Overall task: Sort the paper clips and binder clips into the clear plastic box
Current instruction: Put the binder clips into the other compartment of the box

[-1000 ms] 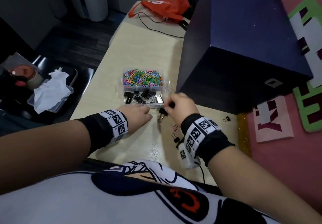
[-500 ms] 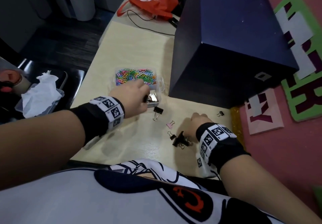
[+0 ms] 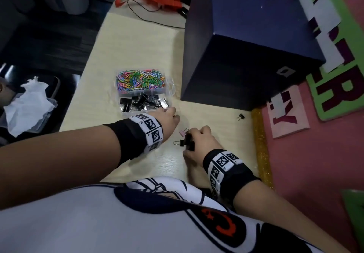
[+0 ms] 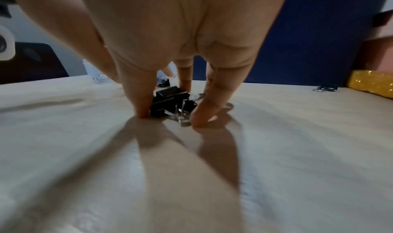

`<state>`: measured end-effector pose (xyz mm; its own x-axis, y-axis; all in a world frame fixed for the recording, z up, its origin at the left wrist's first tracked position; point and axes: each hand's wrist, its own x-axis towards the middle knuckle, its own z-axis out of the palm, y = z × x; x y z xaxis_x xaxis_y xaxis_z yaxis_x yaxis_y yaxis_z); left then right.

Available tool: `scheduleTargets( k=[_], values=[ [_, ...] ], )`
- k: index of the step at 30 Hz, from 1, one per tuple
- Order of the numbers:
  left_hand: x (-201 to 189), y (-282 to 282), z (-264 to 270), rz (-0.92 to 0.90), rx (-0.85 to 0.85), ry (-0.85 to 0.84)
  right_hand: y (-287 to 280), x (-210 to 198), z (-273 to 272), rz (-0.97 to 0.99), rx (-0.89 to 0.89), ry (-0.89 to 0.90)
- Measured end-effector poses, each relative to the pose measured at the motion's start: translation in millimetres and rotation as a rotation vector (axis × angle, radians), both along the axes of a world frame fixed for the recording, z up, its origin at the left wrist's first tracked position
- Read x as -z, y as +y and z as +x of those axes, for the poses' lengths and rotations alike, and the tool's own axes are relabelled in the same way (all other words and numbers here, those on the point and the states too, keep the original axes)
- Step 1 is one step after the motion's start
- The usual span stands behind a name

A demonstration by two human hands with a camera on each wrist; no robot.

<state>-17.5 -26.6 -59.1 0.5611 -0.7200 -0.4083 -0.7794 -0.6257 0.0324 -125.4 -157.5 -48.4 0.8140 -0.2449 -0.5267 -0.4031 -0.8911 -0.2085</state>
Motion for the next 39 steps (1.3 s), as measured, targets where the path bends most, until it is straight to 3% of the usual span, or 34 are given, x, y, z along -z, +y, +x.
scheduleTargets(
  k=[8, 17, 24, 28, 31, 35, 39],
  values=[
    [-6, 14, -1, 0.023, -0.04, 0.077, -2, 12, 10, 0.014, 0.001, -0.086],
    [-22, 38, 15, -0.307, -0.11, 0.197, -11, 3, 46, 0.12, 0.157, -0.287],
    [-38, 73, 46, -0.502, -0.355, 0.05, 20, -27, 88, 0.331, 0.136, -0.521],
    [-31, 82, 52, -0.479, -0.401, -0.145, 31, -35, 102, 0.311, 0.042, -0.432],
    [-28, 75, 46, -0.547, -0.282, -0.19, 17, -29, 99, 0.245, 0.105, -0.413],
    [-20, 46, 26, -0.58, 0.072, -0.081, -26, -12, 84, 0.071, 0.378, -0.309],
    [-12, 11, 4, -0.324, 0.305, 0.067, -70, 0, 67, -0.149, 0.496, -0.198]
  ],
)
